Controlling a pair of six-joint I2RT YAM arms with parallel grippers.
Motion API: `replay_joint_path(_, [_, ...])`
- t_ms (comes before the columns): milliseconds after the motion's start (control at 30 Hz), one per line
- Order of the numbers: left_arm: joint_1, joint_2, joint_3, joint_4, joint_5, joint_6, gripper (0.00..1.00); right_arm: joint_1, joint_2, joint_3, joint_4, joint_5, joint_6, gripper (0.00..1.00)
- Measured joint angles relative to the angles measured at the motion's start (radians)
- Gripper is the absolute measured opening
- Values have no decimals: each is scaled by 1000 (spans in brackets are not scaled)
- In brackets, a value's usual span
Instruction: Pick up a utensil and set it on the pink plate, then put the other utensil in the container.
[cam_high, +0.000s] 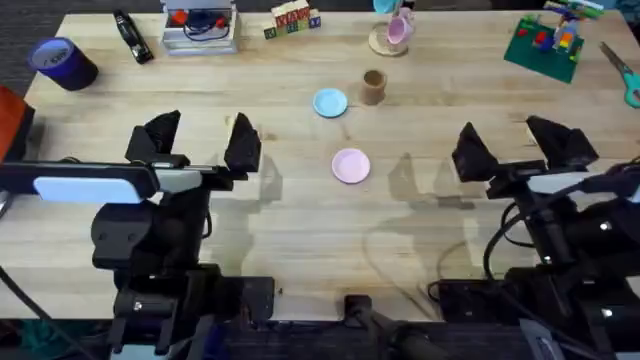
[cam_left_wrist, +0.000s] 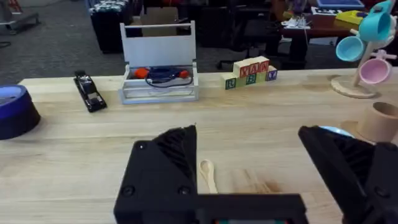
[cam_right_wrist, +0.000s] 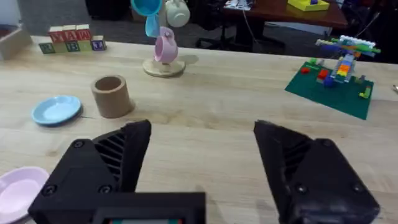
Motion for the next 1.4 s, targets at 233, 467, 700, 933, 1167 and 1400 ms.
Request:
replay_joint_path(233, [0, 0, 18, -55, 0, 7, 995, 0, 0, 14, -20, -11, 0, 996])
replay_joint_path(467, [0, 0, 328, -381, -8, 8, 995, 0, 1, 287, -294, -31, -12, 995])
replay_joint_path(700, [-1, 75, 643, -704, -19, 8, 995, 0, 63, 560, -580, -34, -16, 995])
replay_joint_path(933, [-1, 275, 967, -963, -38, 8, 995, 0, 201, 794, -759, -31, -31, 995])
replay_joint_path(1167, [-1, 495, 1203, -1216, -59, 11, 995, 0, 409, 1001, -928, -26, -42, 995])
replay_joint_path(1400, [-1, 706, 1370, -1379, -60, 4, 993, 0, 621, 1215, -1093, -25, -42, 995])
